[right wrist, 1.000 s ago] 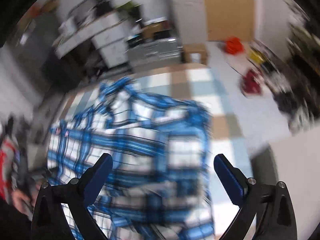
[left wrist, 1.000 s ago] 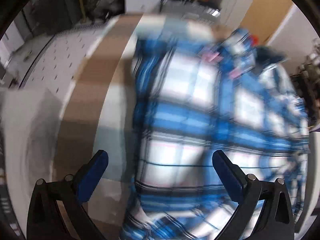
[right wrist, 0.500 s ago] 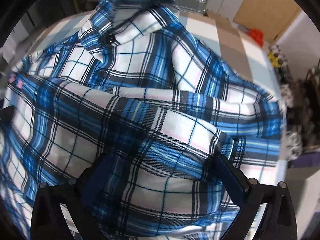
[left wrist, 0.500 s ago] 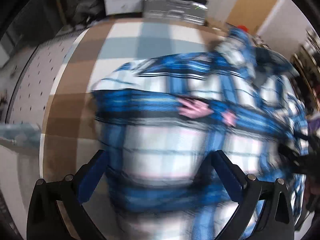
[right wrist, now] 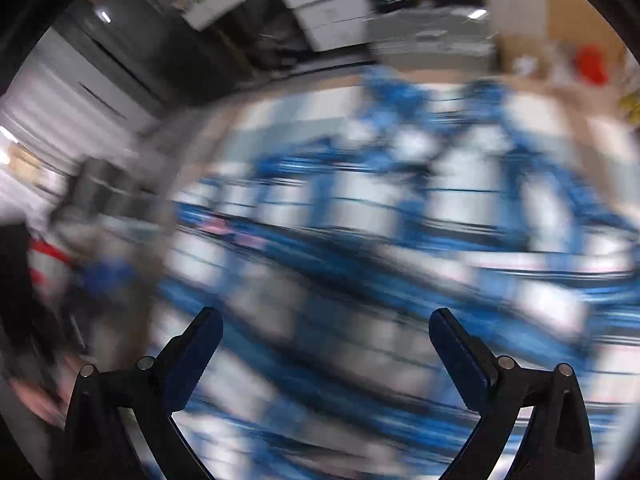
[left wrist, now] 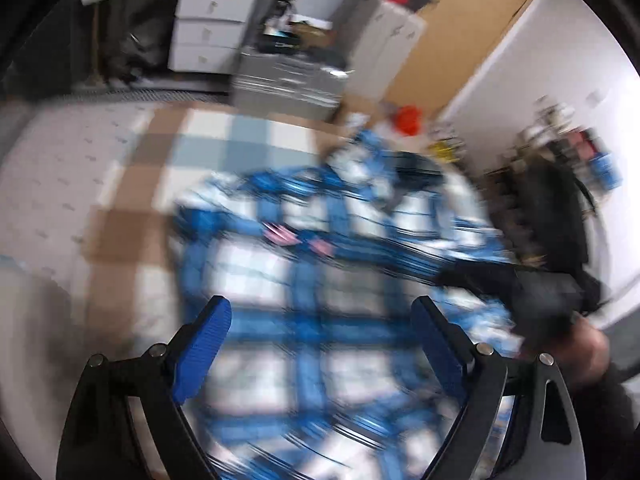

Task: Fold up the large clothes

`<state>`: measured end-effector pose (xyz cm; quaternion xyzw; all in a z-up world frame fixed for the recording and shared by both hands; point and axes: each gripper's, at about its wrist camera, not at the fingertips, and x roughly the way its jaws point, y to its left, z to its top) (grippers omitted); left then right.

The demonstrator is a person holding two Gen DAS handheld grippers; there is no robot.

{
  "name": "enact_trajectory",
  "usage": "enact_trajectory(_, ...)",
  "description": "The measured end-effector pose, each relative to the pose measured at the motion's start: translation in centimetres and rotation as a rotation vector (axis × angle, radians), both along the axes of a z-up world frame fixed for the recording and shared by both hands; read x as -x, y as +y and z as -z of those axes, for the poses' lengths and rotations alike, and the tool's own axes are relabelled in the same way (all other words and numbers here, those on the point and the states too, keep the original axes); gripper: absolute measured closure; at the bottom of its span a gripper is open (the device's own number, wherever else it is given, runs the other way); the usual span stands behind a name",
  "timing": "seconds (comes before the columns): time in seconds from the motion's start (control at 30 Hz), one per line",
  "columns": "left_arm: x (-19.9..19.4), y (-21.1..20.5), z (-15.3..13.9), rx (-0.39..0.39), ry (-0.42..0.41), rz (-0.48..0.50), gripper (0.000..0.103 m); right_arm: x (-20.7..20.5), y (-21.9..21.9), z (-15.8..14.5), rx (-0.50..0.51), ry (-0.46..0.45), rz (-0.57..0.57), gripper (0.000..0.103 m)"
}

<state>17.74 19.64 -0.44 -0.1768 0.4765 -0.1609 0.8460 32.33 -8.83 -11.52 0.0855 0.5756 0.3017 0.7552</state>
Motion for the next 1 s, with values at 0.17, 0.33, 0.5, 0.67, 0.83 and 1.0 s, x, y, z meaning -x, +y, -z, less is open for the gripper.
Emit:
enact_trajectory(0.17, 0.7, 1.4, 6.0, 0.171, 0.110, -0.051, 0.014, -2.3, 4.8, 2.4, -0.260, 0.246, 0.000, 0.000)
enact_trajectory(0.33, 0.6, 1.9, 7.6, 0.207, 0.112, -0.050, 0.015, -2.2, 11.3, 4.4, -0.234, 0.305, -0.094, 0.000)
enact_trajectory(0.5, 1.2, 1.9, 8.1, 0.222, 0.043, -0.021, 0.015, -4.1, 14.5, 7.1, -0.196, 0.356, -0.076, 0.000)
enact_trajectory(0.67, 1.7, 2.8, 7.8, 0.238, 0.050, 0.005, 0.015, -5.1, 14.4, 6.3, -0.129, 0.340, -0.068, 0.006)
enact_trajectory(0.83, 2.4, 2.9, 8.1, 0.201, 0.050, -0.003, 0.015, -3.5, 14.1, 1.9, 0.137, 0.033, -0.196, 0.006)
enact_trajectory(1.0, 3.3, 1.9, 7.7, 0.117, 0.017, 0.035, 0.015, -1.1, 13.7, 5.5, 0.533, -0.129, -0.231, 0.006)
